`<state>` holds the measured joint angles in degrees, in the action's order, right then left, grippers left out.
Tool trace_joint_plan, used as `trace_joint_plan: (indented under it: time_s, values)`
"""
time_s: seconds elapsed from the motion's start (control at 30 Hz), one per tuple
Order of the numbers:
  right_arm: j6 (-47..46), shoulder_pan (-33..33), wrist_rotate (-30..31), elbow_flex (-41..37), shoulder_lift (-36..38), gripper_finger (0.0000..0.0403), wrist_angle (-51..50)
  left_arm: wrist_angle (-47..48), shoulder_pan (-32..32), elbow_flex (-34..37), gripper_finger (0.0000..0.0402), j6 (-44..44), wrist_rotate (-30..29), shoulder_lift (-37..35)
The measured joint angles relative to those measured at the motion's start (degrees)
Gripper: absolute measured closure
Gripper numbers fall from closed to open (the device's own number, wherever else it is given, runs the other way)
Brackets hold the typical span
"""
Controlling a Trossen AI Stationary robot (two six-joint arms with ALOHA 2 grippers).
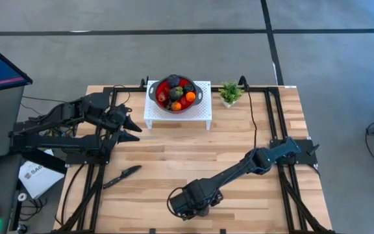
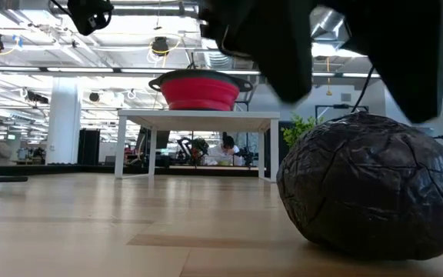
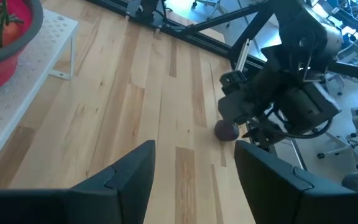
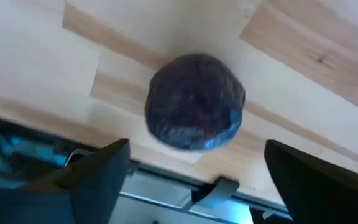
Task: Pick & Place Fruit
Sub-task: Put the purple plum into the red strainer bowl on the shelf
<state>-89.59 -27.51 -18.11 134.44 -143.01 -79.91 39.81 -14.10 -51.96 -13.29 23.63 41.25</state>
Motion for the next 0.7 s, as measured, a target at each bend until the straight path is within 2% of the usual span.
trace_joint_plan:
  time_s: [0.13, 0.33, 0.5, 0.7]
  values:
    - [-0.29, 0.38, 0.01, -2.48, 0.36, 0.0016, 3.37, 0.02, -0.01, 0.0, 0.0188, 0.32, 0.13, 0.02]
    - [1.82, 0.81, -0.3, -6.92, 0.15, 0.0026, 5.83, 0.11, 0.0, 0.0, 0.0188, 0.85, 0.16, 0.02]
    - [3.13, 1.51, -0.28, -9.04, 0.14, 0.005, 9.03, 0.15, -0.01, 0.0, 0.0188, 0.83, 0.14, 0.02]
    - [5.71, 2.41, -0.24, -9.19, 0.14, 0.0107, 10.19, 0.31, -0.01, 0.0, 0.0188, 0.82, 0.14, 0.02]
